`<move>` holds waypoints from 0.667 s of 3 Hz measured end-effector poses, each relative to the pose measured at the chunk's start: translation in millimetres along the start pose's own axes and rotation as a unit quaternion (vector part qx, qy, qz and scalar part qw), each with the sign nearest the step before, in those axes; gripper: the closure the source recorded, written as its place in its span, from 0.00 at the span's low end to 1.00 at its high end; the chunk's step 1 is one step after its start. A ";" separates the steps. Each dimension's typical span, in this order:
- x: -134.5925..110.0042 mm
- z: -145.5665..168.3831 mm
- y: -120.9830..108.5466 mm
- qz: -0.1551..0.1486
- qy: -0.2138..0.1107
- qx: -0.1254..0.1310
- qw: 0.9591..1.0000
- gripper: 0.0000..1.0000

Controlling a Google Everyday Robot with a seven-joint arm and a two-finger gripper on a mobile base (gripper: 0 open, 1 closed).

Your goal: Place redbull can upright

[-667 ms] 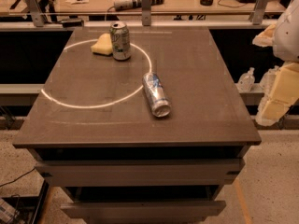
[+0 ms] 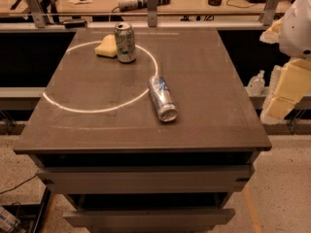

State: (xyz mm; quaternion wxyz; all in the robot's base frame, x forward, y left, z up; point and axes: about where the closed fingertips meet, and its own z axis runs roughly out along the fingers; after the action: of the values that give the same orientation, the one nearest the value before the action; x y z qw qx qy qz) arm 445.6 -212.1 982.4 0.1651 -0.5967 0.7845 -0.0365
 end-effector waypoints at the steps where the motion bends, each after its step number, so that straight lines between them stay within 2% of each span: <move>1: -20.3 2.9 -16.1 0.039 -0.015 0.001 0.999 0.00; 2: -54.4 16.1 -28.2 0.086 -0.019 0.011 0.996 0.00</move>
Offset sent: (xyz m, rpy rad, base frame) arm 0.0738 0.0840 -0.0049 0.1778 0.0280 -0.4722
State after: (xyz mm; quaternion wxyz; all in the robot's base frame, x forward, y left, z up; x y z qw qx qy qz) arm 489.2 -166.3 986.2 0.1893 -0.5260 0.8289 -0.0196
